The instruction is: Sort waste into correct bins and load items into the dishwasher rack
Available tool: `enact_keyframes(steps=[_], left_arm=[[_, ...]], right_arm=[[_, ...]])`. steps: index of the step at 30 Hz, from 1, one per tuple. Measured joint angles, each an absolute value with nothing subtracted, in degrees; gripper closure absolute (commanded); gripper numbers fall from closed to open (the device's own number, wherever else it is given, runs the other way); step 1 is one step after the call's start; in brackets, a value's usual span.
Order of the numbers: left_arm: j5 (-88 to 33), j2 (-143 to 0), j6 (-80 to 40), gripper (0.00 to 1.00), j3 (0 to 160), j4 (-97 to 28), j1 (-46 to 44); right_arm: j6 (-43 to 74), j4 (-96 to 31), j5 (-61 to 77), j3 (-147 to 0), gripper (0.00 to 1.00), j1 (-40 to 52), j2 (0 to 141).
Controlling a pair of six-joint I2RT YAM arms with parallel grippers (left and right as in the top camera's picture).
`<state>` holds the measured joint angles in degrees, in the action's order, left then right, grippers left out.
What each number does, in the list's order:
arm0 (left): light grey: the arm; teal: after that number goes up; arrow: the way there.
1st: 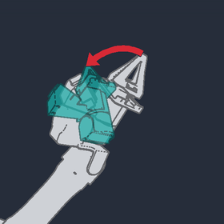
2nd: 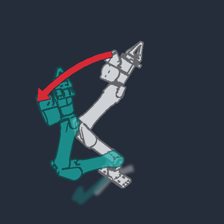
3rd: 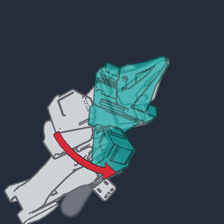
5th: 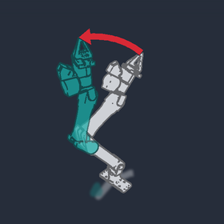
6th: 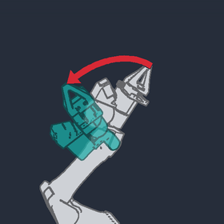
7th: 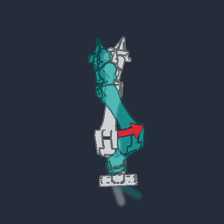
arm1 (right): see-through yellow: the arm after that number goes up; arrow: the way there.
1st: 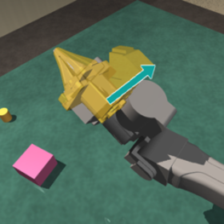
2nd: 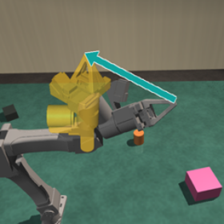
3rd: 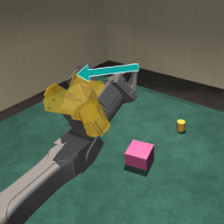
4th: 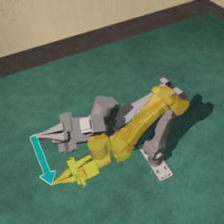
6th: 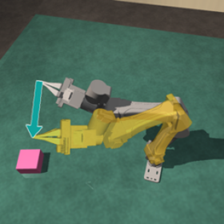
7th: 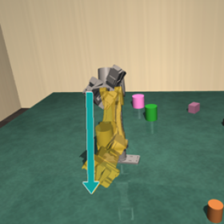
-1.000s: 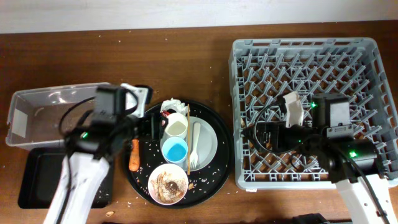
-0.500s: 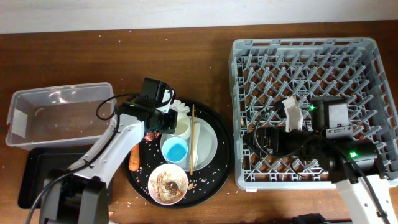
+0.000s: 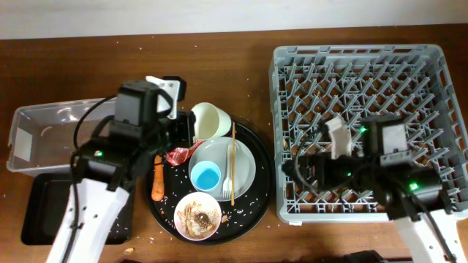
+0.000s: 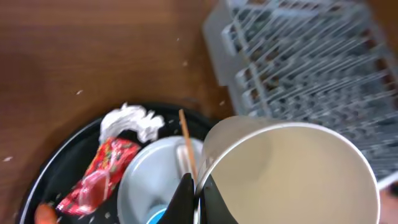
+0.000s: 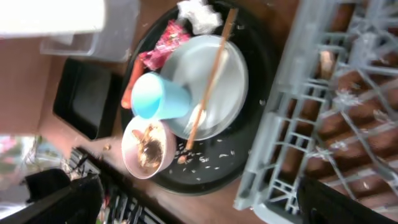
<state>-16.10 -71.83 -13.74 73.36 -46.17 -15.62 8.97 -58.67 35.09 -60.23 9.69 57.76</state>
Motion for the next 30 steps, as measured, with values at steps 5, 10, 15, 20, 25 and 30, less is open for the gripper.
enact_keyframes(steps=[5, 10, 15, 20, 25, 30], left_arm=[[-47.37, -71.70, -7.68, 1.00, 73.41, -41.39, -4.45], [-63.55, -71.72, -4.84, 1.00, 73.41, -41.21, -4.14], [-70.41, -71.72, -4.14, 1.00, 73.41, -37.82, -4.14], [-79.13, -71.72, -4.05, 1.00, 73.41, -34.59, -4.14], [-81.78, -71.75, -4.08, 1.00, 73.41, -34.26, -4.05], [-82.52, -71.77, -3.97, 0.64, 73.43, -32.12, -3.95]], right_arm=[[14.61, -48.27, 33.76, -60.38, 0.01, 24.23, 52.86], [16.67, -32.01, 40.18, -60.58, 0.03, 27.33, 52.88], [16.47, -26.02, 42.44, -60.58, 0.04, 26.22, 53.25], [16.49, -14.66, 49.91, -60.66, 0.14, 24.14, 56.66], [17.96, -7.18, 60.40, -60.55, 0.50, 24.08, 61.34], [18.65, -7.64, 62.00, -60.60, 0.63, 23.94, 61.30]])
